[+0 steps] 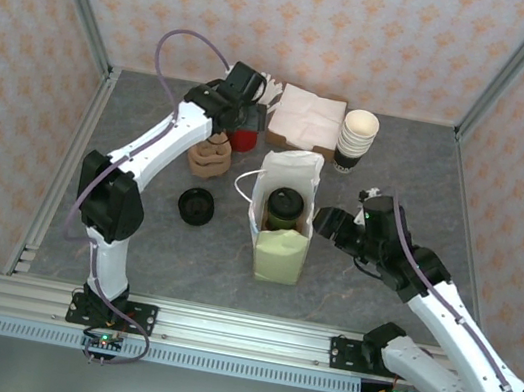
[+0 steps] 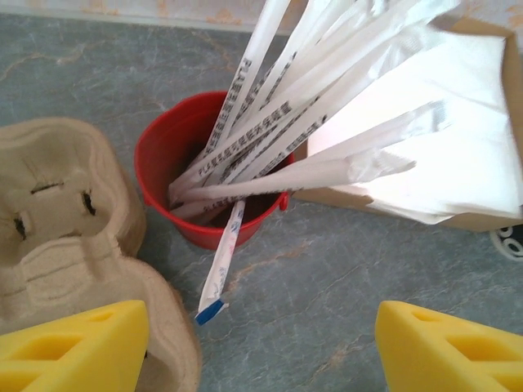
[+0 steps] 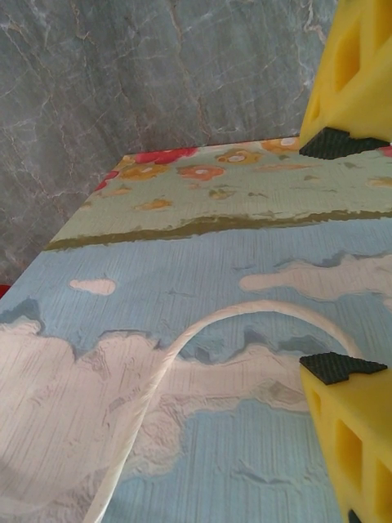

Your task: Pack the takeout coffee

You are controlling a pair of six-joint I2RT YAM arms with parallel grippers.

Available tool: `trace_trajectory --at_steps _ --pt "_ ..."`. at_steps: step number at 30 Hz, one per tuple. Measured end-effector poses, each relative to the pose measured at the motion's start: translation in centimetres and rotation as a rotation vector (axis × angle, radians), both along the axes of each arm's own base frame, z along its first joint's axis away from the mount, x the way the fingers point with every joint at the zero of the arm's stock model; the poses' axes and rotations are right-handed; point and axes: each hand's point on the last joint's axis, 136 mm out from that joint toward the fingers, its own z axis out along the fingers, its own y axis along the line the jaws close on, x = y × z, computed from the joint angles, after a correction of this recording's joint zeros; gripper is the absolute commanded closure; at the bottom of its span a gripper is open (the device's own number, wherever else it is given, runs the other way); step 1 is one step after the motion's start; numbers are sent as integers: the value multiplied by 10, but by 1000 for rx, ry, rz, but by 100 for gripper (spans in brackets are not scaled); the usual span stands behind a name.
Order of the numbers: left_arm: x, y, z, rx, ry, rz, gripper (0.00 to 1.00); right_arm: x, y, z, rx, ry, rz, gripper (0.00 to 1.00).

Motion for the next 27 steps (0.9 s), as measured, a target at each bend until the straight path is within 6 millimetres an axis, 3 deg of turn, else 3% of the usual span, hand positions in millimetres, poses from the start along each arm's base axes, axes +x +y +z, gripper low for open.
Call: trace_trajectory --at_steps 7,10,27 --pt "15 -13 20 -2 -51 -70 36 9 6 2 16 -15 -3 34" --pt "21 -19 17 7 -50 -101 42 12 8 1 16 -15 -3 34" --pt "48 -31 -7 72 -23 -163 55 23 15 -7 14 -9 -1 36"
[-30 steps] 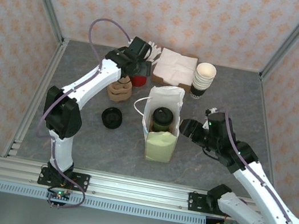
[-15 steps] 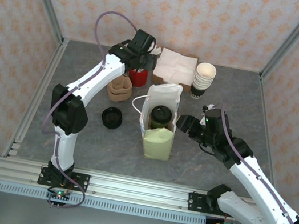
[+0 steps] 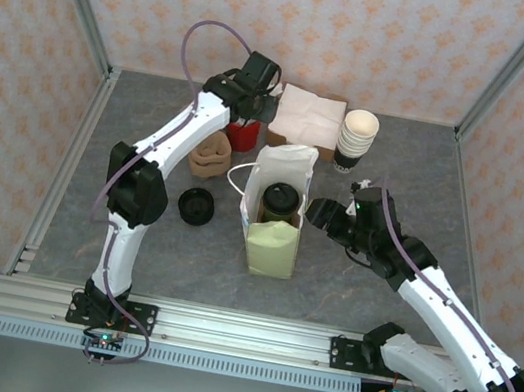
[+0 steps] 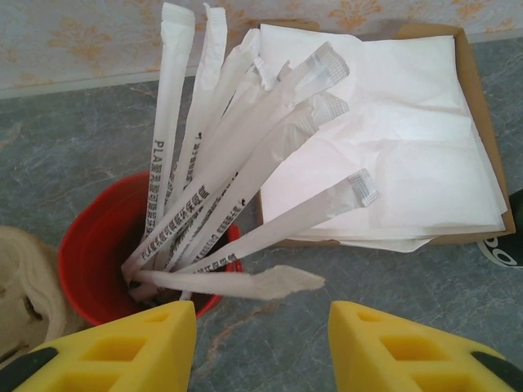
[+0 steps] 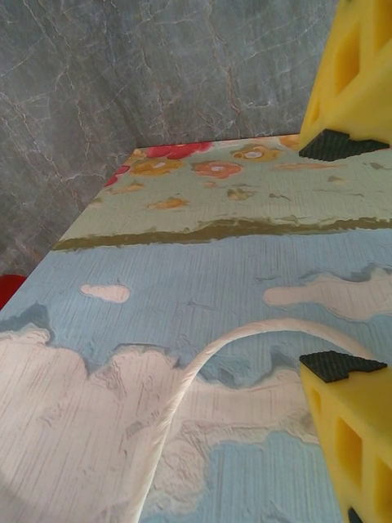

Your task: Pack the takeout coffee

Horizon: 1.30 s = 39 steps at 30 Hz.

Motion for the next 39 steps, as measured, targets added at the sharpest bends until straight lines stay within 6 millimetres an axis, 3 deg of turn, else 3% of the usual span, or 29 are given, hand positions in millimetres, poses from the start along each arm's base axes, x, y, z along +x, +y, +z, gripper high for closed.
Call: trace_trajectory --at_steps 6,13,24,39 --pt "7 -2 -8 17 14 -5 55 0 0 0 -7 -6 7 36" --pt "8 -1 -19 46 39 -8 63 0 0 0 -12 -9 11 36" --pt "10 6 -13 85 23 6 79 -2 -3 -5 -41 -2 15 36" --pt "10 22 1 186 -8 22 88 -4 -6 5 -41 -19 17 35"
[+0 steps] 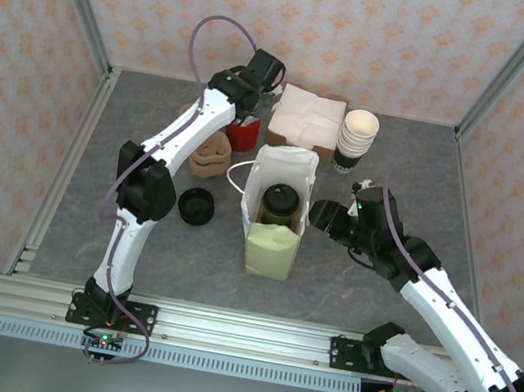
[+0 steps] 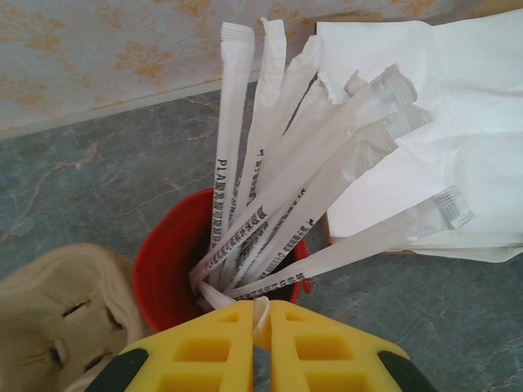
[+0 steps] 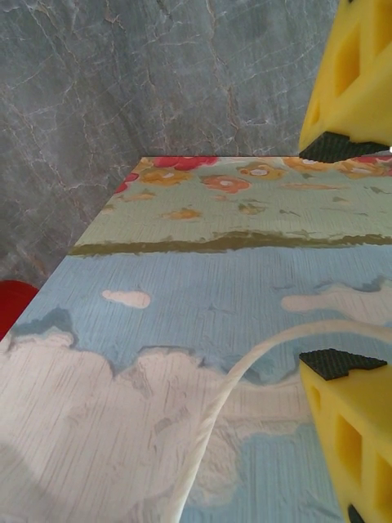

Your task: Pack the takeout coffee

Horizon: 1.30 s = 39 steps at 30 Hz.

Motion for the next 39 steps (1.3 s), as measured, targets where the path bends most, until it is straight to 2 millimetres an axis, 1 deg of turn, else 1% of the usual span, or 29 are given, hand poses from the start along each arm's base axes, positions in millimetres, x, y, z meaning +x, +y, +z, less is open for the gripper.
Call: trace_trajectory --at_steps 2,5,7,9,10,11,14,18,21,23,25,28,31,33,36,39 --pt "-4 2 9 3 -7 0 89 -1 0 3 2 -8 2 34" --pt "-12 7 37 -10 -48 4 89 -2 -1 10 8 -28 6 33" --pt "-20 11 64 -30 -94 4 88 -3 -3 13 11 -43 8 33" --pt "-33 16 100 -59 -157 4 88 -5 -5 17 7 -58 9 33" --pt "-38 18 115 -71 -182 2 88 -6 -6 19 5 -65 8 32" --pt "-46 21 134 -90 -216 -2 88 -6 -8 22 1 -73 6 32" --pt "-68 29 184 -133 -303 -8 88 -6 -12 32 -9 -105 -3 32" --pt "-98 38 230 -184 -388 -25 88 -7 -18 43 -14 -144 -14 31" --pt "-111 42 248 -206 -420 -35 88 -7 -20 47 -17 -159 -17 31" --pt "-115 41 254 -218 -425 -46 88 -8 -20 47 -22 -157 -17 31" --pt "-117 40 256 -227 -425 -57 88 -9 -21 45 -28 -152 -17 31" --pt "-123 36 254 -242 -403 -83 87 -9 -22 44 -33 -148 -19 31" --pt "-134 32 256 -267 -388 -115 87 -9 -23 43 -37 -148 -23 31" --pt "-145 30 262 -293 -386 -141 86 -9 -25 43 -45 -150 -28 31" --pt "-169 21 273 -345 -382 -200 86 -8 -28 46 -54 -156 -41 31" --pt "-205 5 288 -395 -384 -290 86 -6 -32 50 -71 -170 -58 30"
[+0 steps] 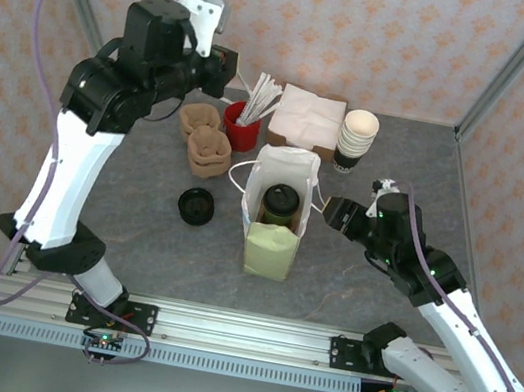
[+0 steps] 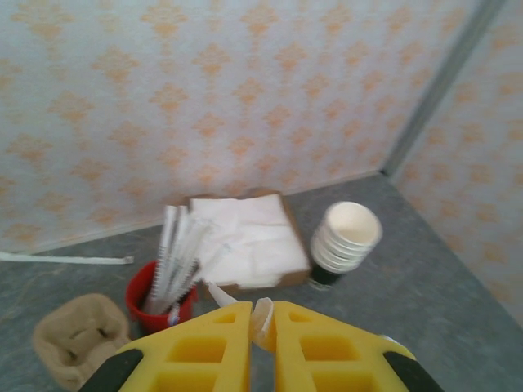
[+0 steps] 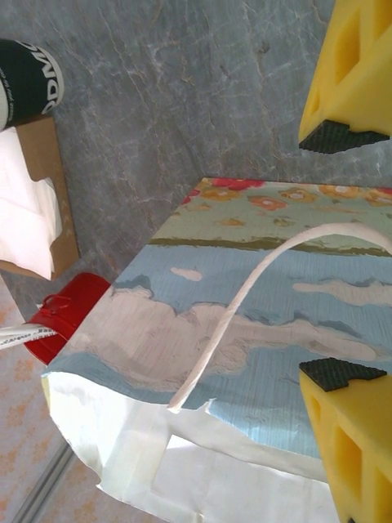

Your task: Pack the takeout coffee

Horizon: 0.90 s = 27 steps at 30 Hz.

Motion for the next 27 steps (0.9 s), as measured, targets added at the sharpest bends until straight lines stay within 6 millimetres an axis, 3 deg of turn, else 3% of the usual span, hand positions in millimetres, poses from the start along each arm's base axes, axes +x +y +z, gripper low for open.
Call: trace_trajectory --at_steps 5,8,12,17,23,27 --pt "-72 -22 25 -72 -42 -188 85 4 -10 6 -36 -27 -42 30" --pt "-105 -24 32 -110 -50 -266 85 6 -15 10 -47 -39 -65 29" --pt "-135 -33 26 -140 -17 -364 85 11 -26 12 -57 -42 -109 29" --pt "-147 -53 -3 -124 82 -432 85 18 -39 11 -62 -32 -161 29" --pt "-143 -74 -63 -19 243 -447 85 22 -41 12 -64 -23 -165 29" --pt "-138 -79 -93 42 329 -436 85 23 -39 14 -67 -24 -158 29"
